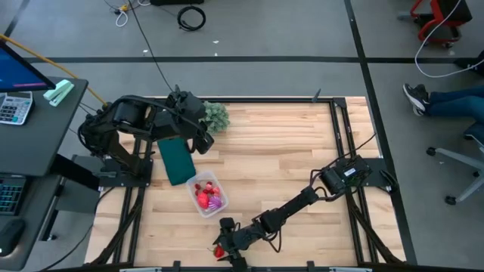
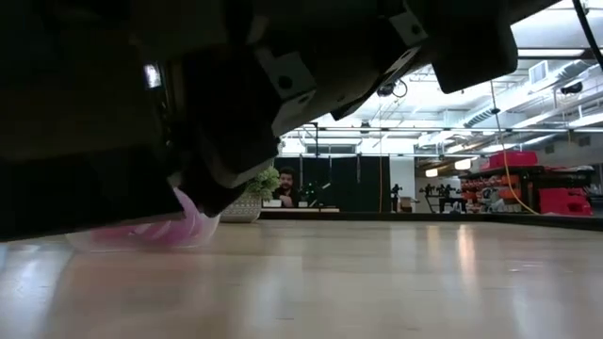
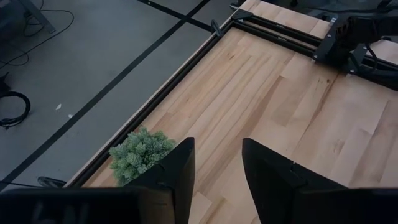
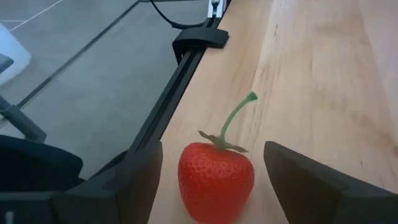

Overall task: Pick and placing Produce into tupperware
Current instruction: Put the red strawberry into the transparent bin, then return to Home Position

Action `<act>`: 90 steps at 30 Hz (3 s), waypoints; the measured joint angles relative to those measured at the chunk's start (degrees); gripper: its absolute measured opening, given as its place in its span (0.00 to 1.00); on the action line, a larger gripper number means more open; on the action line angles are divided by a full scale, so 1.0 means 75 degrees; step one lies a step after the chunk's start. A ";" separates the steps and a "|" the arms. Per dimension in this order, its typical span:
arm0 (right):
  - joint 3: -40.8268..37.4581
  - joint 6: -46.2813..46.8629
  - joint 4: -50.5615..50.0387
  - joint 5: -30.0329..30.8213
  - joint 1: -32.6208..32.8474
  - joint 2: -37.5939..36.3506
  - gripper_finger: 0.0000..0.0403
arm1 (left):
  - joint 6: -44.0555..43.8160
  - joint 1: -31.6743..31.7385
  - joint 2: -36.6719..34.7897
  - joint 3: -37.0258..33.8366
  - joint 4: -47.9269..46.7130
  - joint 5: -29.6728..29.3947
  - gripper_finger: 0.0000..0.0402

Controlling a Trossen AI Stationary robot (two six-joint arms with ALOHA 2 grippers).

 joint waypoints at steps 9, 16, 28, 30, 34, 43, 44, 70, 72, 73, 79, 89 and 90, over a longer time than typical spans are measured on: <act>-0.0003 0.0300 -0.0262 0.0022 -0.0048 0.0025 0.70 | -0.0046 -0.0003 0.0000 0.0000 0.0000 0.0001 0.34; -0.0003 0.0297 -0.0305 0.0032 -0.0039 0.0027 0.63 | -0.0049 -0.0006 0.0000 0.0000 0.0000 0.0001 0.35; -0.0017 0.0417 -0.0243 -0.0181 -0.0193 0.0026 0.46 | -0.0052 -0.0006 0.0000 0.0000 0.0000 0.0002 0.34; -0.0022 0.0397 -0.0214 -0.0179 -0.0251 -0.0003 0.47 | -0.0052 -0.0006 0.0000 0.0000 -0.0001 0.0004 0.35; -0.0052 0.0104 -0.0311 -0.0030 -0.0429 -0.0299 0.49 | -0.0052 -0.0003 0.0003 0.0000 -0.0018 0.0004 0.35; -0.0035 -0.1071 -0.1212 0.0605 -0.0858 -0.1679 0.48 | -0.0057 -0.0002 0.0003 0.0000 -0.0050 0.0007 0.34; -0.0035 -0.1248 -0.1465 0.0834 -0.0922 -0.1867 0.49 | -0.0057 0.0000 0.0003 0.0000 -0.0051 0.0008 0.34; -0.0026 -0.1361 -0.2631 0.1074 -0.2490 -0.1651 0.60 | 0.0016 -0.0001 0.0003 0.0000 -0.0055 0.0001 0.33; -0.0026 -0.1358 -0.2686 0.1058 -0.2485 -0.1651 0.62 | 0.0013 0.0000 0.0003 0.0000 -0.0058 0.0001 0.32; -0.0026 -0.1316 -0.2677 0.1060 -0.2483 -0.1654 0.63 | 0.0012 0.0000 0.0003 0.0000 -0.0057 0.0001 0.32; -0.0027 -0.1308 -0.3168 0.1099 -0.2486 -0.2392 0.64 | 0.0310 -0.0001 0.0003 0.0000 -0.0200 -0.0001 0.33; -0.0023 -0.0572 -0.6432 0.1021 -0.2446 -0.5266 0.64 | 0.1184 -0.0050 0.0003 -0.0003 -0.0303 0.0051 0.32; -0.0023 -0.0325 -0.6596 0.1014 -0.2429 -0.5575 0.64 | 0.1177 -0.0050 0.0003 -0.0003 -0.0300 0.0053 0.32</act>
